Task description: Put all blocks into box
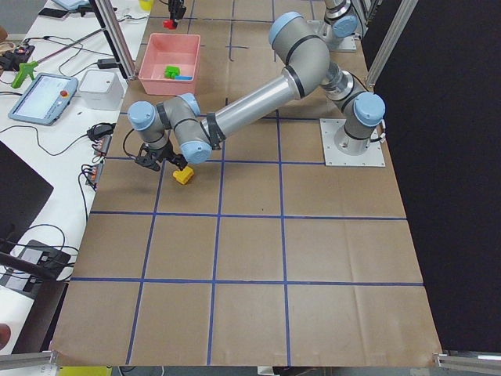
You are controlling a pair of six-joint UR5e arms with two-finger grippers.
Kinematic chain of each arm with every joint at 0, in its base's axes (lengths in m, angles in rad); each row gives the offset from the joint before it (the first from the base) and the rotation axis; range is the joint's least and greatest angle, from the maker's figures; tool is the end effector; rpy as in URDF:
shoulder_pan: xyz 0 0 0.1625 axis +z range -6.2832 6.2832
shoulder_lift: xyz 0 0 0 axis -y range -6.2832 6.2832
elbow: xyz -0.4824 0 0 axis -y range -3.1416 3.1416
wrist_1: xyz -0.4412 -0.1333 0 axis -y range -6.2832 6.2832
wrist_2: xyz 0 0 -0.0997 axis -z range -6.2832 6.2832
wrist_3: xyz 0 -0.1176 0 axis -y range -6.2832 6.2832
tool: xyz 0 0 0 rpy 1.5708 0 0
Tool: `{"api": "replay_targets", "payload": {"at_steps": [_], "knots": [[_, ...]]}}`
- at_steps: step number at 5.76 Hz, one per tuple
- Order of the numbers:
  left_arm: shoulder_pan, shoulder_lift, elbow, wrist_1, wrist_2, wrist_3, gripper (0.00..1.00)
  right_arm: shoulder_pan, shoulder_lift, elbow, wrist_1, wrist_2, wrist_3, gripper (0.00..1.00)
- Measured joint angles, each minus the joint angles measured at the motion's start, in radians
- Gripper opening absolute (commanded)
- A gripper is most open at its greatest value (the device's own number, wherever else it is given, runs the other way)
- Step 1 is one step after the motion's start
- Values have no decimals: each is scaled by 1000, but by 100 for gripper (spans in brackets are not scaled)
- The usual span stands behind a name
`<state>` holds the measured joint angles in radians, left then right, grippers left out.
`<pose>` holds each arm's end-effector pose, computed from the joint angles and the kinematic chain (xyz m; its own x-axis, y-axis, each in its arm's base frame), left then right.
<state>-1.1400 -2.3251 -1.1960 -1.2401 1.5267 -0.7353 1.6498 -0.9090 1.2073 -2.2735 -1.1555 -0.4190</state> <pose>0.2224 -0.8156 0.2284 -0.3928 -0.9196 -0.0001 -0.9177 0.3919 0.0657 0.2474 -0.8352 0.3537 -0.7923 -0.5834 -0.1787 -0.4323 0.7434 -0.5103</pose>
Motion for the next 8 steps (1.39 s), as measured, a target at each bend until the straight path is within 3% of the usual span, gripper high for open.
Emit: {"api": "replay_targets", "payload": {"at_steps": [2, 5, 6, 8], "knots": [[0, 16, -98, 106, 8, 8, 99, 44, 38, -41, 9, -4, -5, 100], [6, 32, -150, 108, 16, 13, 99, 39, 34, -42, 17, -9, -12, 100], [7, 33, -164, 112, 16, 14, 99, 31, 15, -39, 29, -32, -13, 100], [10, 31, -169, 115, 15, 18, 89, 2, -112, 0, 187, -171, -13, 100]]}}
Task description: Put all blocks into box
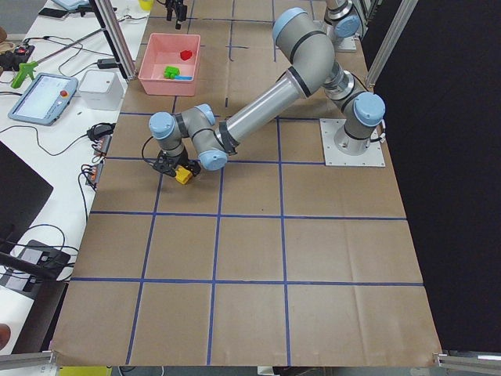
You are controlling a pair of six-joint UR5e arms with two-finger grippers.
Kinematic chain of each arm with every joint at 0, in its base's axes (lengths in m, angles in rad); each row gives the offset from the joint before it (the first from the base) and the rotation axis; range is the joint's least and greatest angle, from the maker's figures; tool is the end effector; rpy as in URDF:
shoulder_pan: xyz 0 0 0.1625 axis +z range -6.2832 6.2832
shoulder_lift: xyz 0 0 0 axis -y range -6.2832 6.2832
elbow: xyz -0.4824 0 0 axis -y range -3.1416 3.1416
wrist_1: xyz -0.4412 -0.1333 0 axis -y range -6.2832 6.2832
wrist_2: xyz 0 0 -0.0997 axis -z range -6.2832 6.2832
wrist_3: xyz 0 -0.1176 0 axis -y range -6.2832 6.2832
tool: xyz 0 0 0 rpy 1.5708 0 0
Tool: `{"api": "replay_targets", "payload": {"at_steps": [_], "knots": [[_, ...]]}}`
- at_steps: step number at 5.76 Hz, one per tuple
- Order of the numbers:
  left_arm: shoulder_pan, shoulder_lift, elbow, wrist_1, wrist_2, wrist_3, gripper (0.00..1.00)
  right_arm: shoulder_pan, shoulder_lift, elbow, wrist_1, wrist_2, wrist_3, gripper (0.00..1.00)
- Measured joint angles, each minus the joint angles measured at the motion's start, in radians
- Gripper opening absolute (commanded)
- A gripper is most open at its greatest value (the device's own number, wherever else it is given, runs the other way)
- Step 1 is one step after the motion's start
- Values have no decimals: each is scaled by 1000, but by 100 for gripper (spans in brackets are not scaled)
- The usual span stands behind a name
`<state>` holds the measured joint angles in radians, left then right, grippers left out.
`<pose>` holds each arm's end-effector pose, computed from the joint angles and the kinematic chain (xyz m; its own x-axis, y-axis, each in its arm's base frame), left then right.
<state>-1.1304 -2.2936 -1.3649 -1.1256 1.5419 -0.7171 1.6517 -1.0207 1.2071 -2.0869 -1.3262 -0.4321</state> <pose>0.2147 -0.7762 0.1818 -0.4014 -0.9155 -0.0254 -0.9141 0.3988 0.0729 0.2273 -0.8013 0.4163 -0.8404 -0.5371 -0.0725 -0.4718 0.7908 -0.3900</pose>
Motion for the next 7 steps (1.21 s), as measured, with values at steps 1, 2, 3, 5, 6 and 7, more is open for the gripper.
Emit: {"api": "replay_targets", "payload": {"at_steps": [1, 2, 3, 5, 6, 7], "knots": [[3, -1, 0, 1, 0, 3, 81, -24, -105, 40, 132, -78, 3, 100], [8, -1, 0, 1, 0, 6, 73, -47, -219, 82, 280, -140, 10, 100], [11, -1, 0, 2, -3, 11, 62, -59, -328, 154, 361, -165, 14, 100], [12, -1, 1, 3, -13, 19, 27, -65, -566, 427, 390, -179, 132, 100], [12, 0, 3, 3, -15, 20, 16, -63, -637, 496, 404, -210, 207, 100], [12, 2, 11, 2, -15, 22, 13, -60, -670, 521, 427, -243, 296, 100]]}}
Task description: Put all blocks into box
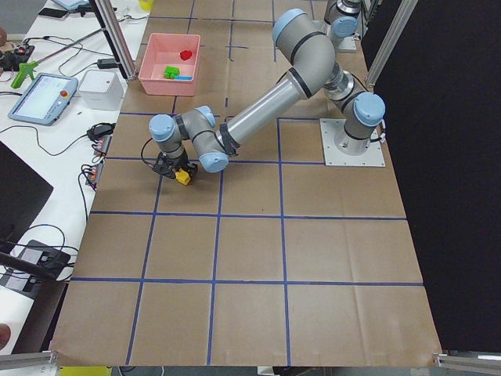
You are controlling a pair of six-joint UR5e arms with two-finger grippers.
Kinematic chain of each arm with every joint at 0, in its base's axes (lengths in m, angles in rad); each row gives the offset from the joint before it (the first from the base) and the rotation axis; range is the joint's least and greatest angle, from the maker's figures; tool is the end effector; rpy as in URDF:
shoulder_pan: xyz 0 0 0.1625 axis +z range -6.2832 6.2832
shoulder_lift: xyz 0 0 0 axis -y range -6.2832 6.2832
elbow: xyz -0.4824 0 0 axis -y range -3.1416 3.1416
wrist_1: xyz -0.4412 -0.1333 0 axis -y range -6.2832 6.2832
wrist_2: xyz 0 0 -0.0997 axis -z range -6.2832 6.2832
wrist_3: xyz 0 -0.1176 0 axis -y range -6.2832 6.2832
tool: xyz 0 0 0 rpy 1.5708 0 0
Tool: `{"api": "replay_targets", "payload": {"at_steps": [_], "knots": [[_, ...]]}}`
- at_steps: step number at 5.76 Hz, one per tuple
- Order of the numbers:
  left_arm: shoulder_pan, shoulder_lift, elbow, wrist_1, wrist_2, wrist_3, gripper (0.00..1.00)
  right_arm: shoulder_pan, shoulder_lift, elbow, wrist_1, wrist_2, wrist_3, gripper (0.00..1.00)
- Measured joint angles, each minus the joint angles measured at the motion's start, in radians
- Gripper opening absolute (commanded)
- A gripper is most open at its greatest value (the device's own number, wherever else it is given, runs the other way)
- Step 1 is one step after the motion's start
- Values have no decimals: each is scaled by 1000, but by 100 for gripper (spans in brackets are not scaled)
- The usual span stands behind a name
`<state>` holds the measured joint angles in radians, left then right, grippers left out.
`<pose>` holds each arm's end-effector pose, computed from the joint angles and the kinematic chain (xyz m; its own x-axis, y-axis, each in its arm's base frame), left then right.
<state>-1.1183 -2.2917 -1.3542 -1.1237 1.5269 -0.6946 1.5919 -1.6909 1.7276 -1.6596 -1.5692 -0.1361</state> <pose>0.2242 -0.7778 0.1887 -0.4101 -0.9120 -0.0029 -0.9098 0.4088 0.0720 0.1438 -0.4859 0.5130 -0.9877 -0.1565 0.0055 -0.1565 0.9863 -0.0518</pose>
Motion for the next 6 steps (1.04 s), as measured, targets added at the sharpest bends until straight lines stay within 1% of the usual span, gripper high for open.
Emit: {"api": "replay_targets", "payload": {"at_steps": [1, 2, 4, 5, 6], "knots": [[0, 14, 17, -5, 1, 16, 13, 2, -12, 5, 25, -9, 107, 100], [-1, 53, 41, -32, 1, 60, 13, 4, -14, 5, 34, -9, 161, 100], [-22, 141, 132, -187, 4, 195, 13, 5, -11, 8, 35, -5, 183, 100], [-61, 160, 188, -251, 4, 282, 12, 5, -10, 9, 30, -4, 183, 100], [-125, 162, 241, -292, 2, 336, 12, 5, -9, 10, 24, -4, 184, 100]]}}
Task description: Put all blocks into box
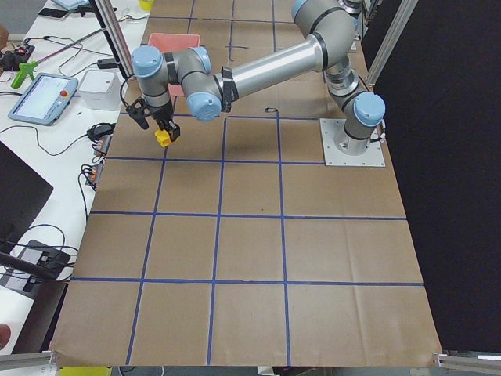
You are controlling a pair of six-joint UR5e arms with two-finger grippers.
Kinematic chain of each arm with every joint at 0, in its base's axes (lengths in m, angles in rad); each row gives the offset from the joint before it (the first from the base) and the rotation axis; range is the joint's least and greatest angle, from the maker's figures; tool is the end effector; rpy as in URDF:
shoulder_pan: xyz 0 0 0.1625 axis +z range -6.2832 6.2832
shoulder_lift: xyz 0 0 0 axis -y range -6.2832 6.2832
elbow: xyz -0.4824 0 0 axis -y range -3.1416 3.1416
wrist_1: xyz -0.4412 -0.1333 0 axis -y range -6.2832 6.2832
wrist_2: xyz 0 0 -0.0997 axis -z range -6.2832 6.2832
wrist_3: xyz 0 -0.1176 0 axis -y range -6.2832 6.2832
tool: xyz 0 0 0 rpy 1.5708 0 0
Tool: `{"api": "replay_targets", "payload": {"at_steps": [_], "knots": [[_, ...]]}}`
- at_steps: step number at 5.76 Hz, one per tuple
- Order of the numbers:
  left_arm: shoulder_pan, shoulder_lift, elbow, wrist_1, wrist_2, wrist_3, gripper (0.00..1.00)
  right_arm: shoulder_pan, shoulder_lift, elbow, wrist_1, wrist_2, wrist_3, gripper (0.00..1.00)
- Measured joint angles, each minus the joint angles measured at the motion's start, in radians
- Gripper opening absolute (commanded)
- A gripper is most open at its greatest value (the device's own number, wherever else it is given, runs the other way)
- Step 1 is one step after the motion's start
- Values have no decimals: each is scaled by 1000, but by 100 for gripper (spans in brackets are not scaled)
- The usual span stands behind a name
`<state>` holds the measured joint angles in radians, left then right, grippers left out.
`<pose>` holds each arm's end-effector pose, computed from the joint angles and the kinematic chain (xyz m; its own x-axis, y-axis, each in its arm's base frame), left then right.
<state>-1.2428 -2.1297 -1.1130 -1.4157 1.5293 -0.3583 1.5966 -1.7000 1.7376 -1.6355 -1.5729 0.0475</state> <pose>0.1271 -0.8025 0.4150 -0.7737 -0.6309 0.0577 -0.6332 0.7731 -0.0360 0.1454 -0.4780 0.5094 -0.9998 0.0217 0.0008 0.0217 0.9994 -0.0272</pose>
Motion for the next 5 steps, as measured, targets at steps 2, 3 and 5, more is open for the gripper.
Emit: {"api": "replay_targets", "payload": {"at_steps": [2, 3, 5], "knots": [[-176, -29, 109, -56, -23, 1, 12, 0, 9, 0, -4, 0, 0, 100], [-266, -76, 178, -62, -50, -35, 11, 0, 10, 0, -5, -4, 0, 100], [-437, -211, 353, -60, -67, -169, 8, -1, 12, -1, -7, -7, -7, 100]]}}
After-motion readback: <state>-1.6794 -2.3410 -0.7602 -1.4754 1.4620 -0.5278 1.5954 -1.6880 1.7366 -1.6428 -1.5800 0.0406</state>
